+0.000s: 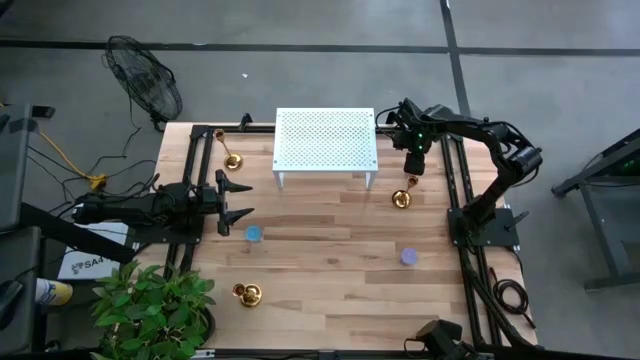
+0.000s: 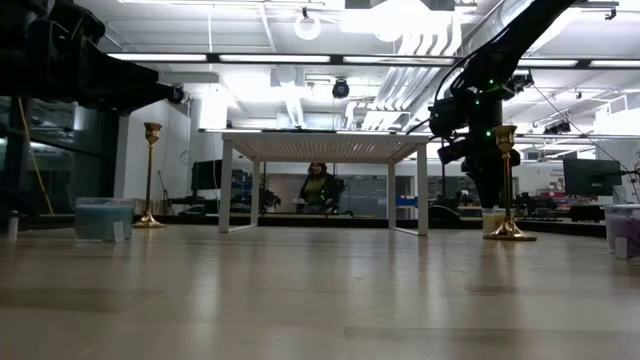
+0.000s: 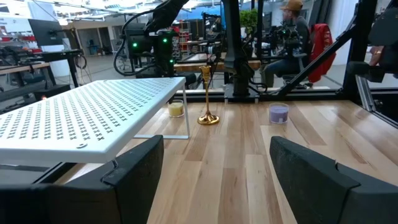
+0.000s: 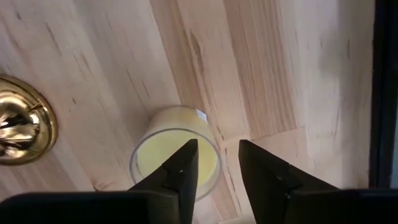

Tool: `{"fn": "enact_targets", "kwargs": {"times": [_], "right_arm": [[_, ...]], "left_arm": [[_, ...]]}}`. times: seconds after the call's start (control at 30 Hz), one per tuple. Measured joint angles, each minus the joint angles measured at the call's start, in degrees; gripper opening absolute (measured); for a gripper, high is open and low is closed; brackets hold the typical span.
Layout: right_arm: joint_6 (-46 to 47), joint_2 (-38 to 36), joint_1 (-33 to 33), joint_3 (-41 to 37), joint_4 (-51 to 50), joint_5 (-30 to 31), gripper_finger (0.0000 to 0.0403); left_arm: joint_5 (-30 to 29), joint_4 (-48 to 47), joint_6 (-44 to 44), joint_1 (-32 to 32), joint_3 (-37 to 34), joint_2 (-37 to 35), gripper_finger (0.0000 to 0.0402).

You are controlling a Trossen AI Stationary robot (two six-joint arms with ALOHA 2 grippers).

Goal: Pick & Place candle stick holders
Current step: Put the yellow scented candle on the shelf

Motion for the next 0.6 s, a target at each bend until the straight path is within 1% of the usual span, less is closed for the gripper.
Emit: {"fn": "enact_targets", "kwargs": {"times": [0.27,0.43,0.6], "right_arm": [[0.0,0.0,0.0,-0.1,0.1,0.0,0.0102],[-0.6,0.0,0.0,-0.4,0.6,0.9,0.0112],[-1.8,-0.1,0.0,-3.2,2.9,1.9,0.0126]], "left_arm": [[0.0,0.0,0.0,0.0,0.0,0.0,0.0289],[0.0,0.0,0.0,0.0,0.0,0.0,0.0289],[0.0,0.0,0.0,0.0,0.0,0.0,0.0289]]}}
